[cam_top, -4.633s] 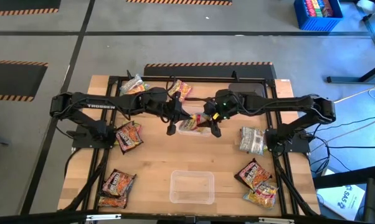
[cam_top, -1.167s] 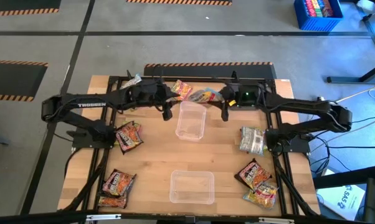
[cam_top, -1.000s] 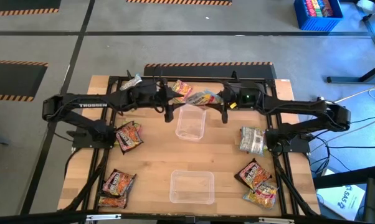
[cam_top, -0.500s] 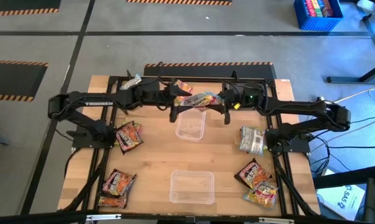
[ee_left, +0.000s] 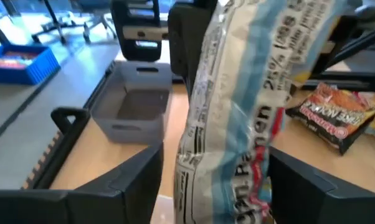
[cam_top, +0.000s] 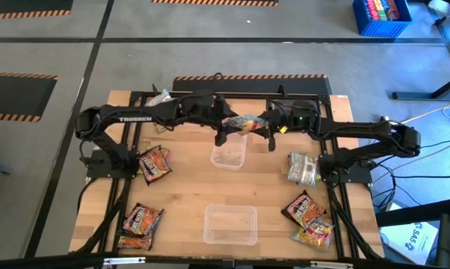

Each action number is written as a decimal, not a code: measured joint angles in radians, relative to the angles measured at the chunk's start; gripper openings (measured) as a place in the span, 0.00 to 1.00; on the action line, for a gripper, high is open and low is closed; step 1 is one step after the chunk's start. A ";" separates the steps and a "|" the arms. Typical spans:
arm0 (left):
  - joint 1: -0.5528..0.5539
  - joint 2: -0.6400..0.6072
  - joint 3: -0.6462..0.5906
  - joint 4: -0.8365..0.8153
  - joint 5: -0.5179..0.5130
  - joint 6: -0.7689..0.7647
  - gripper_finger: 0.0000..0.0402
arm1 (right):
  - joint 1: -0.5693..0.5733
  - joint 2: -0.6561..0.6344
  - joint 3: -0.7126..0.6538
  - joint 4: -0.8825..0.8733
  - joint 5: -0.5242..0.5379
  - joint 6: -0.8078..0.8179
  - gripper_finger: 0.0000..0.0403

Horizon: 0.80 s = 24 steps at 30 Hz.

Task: Sort Maruchan noodles
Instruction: Put the blue noodle pack into the top transparent bin

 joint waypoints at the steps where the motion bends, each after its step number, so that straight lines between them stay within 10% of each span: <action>1: 0.000 0.003 0.010 -0.017 -0.001 0.000 0.56 | 0.000 0.000 0.000 -0.001 0.009 0.000 0.24; 11: 0.000 0.006 0.026 -0.029 0.010 0.026 0.29 | 0.000 0.000 0.000 0.007 0.020 0.031 0.30; 24: 0.011 -0.012 0.026 -0.054 -0.014 0.028 0.28 | 0.000 -0.105 0.002 -0.112 0.074 0.033 0.60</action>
